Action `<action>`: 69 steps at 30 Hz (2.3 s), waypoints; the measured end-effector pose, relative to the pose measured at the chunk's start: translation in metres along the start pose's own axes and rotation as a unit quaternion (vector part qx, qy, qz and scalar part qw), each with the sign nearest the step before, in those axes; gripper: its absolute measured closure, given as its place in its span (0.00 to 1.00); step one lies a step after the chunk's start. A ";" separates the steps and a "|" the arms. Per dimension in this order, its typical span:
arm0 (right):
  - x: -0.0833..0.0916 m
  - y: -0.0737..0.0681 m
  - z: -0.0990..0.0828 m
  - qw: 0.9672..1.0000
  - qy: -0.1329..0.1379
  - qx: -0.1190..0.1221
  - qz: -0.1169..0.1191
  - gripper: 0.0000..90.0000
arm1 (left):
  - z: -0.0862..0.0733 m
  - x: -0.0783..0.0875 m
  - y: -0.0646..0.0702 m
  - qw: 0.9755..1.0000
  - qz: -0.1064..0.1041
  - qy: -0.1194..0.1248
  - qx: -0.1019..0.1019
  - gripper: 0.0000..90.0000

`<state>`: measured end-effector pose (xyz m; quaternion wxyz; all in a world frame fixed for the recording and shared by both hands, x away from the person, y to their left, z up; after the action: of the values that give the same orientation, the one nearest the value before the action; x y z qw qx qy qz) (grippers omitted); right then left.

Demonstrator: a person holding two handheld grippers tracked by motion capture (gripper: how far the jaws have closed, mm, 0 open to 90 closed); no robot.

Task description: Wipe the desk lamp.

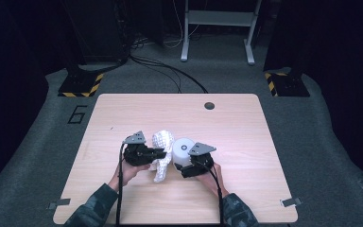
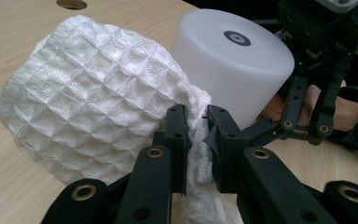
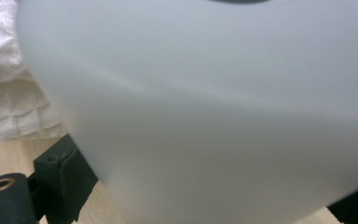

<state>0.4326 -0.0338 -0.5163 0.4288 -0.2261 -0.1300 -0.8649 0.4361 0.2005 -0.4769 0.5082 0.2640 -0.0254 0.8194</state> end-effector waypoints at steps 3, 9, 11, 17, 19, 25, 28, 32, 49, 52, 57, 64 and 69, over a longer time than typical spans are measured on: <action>0.001 -0.001 0.001 1.000 -0.003 -0.007 0.011 0.05 | -0.001 0.001 0.002 1.000 0.004 0.003 -0.002 0.88; 0.005 -0.001 0.004 1.000 -0.008 -0.005 0.023 0.03 | -0.004 0.002 0.005 1.000 0.009 0.002 -0.009 0.88; 0.008 0.000 0.008 1.000 -0.004 -0.001 0.023 0.03 | -0.005 0.002 0.006 1.000 0.012 0.001 -0.008 0.88; 0.020 0.000 0.025 1.000 0.019 0.005 0.023 0.03 | -0.007 0.001 0.006 1.000 0.014 -0.001 -0.011 0.88; 0.023 0.000 0.030 1.000 0.020 0.010 0.021 0.05 | -0.009 0.001 0.007 1.000 0.014 -0.002 -0.011 0.88; 0.026 0.001 0.031 0.999 0.017 0.010 0.026 0.08 | -0.013 0.000 0.009 1.000 0.014 -0.002 -0.014 0.88; 0.026 0.002 0.031 0.999 0.020 0.006 0.028 0.09 | -0.016 0.000 0.011 1.000 0.014 0.000 -0.015 0.88; 0.026 0.002 0.030 0.999 0.023 0.008 0.028 0.09 | -0.024 0.001 0.019 1.000 0.005 -0.003 -0.015 0.88; 0.026 0.002 0.029 0.999 0.024 0.004 0.026 0.09 | -0.044 -0.025 0.059 0.998 -0.011 0.015 -0.056 0.88; 0.026 0.001 0.029 0.999 0.024 0.003 0.027 0.09 | -0.044 -0.028 0.061 0.998 -0.007 0.020 -0.063 0.88; 0.026 0.001 0.029 0.999 0.023 0.003 0.026 0.09 | -0.045 -0.036 0.071 0.997 0.004 0.031 -0.074 0.88; 0.026 0.001 0.029 0.999 0.020 0.000 0.026 0.09 | -0.046 -0.049 0.080 0.995 0.005 0.030 -0.095 0.88; 0.026 0.001 0.030 0.999 0.022 0.002 0.026 0.09 | -0.046 -0.055 0.084 0.995 0.001 0.032 -0.098 0.88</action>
<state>0.4285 -0.0398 -0.4779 0.4543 -0.2093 -0.1166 -0.8580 0.3653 0.1291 -0.5230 0.5310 0.1867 -0.0892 0.8217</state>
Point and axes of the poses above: each handheld gripper's, and its own axes: x roughly backward along the jaws, z roughly out of its top, y roughly to its right, the point moved 2 cm from there along -x, roughly forward along the jaws, and after that the axes turned 1 degree about z, right-handed, at the moved point
